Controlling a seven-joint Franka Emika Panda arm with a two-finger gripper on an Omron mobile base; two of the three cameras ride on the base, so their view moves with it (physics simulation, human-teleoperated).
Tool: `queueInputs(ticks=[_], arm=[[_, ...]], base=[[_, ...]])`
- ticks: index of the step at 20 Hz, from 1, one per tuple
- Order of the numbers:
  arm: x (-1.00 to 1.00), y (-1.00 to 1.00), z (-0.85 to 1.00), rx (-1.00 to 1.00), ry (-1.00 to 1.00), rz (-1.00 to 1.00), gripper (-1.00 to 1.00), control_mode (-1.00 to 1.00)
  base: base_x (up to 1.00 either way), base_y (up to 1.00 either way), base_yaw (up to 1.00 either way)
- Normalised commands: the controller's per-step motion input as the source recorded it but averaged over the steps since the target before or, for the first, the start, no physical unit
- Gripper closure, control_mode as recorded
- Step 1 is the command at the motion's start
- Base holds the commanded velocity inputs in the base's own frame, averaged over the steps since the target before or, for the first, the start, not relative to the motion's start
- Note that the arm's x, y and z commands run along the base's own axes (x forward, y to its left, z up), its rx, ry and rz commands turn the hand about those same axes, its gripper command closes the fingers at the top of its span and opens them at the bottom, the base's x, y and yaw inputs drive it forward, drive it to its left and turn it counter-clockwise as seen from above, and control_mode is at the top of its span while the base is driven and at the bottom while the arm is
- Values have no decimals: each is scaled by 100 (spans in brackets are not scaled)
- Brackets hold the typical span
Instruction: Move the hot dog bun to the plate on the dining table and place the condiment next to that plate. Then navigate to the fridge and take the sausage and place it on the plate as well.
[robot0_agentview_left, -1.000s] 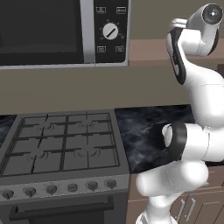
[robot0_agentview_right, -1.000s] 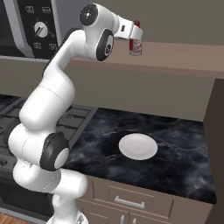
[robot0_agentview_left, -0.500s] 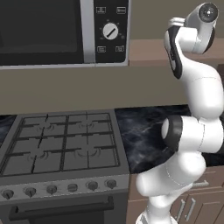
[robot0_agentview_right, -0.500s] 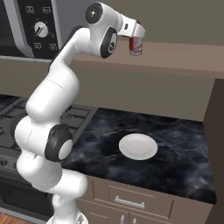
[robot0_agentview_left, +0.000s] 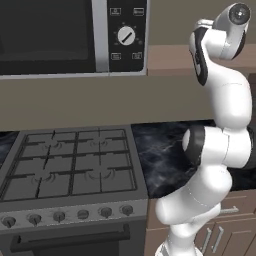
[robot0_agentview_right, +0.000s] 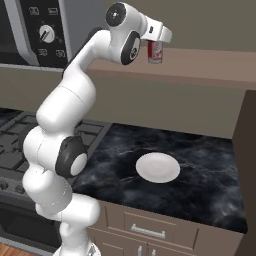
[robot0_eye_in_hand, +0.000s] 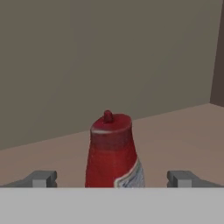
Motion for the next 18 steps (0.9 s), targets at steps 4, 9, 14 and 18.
queueInputs(ticks=[4,9,14,18], arm=[[12,-2,0,0,0,0,-100,-100],[12,-3,0,0,1,0,-100,-100],[14,-6,-1,0,3,0,-100,-100],[15,-8,-4,0,3,0,100,-100]], base=[[0,0,0],[0,0,0],[0,0,0],[0,0,0]])
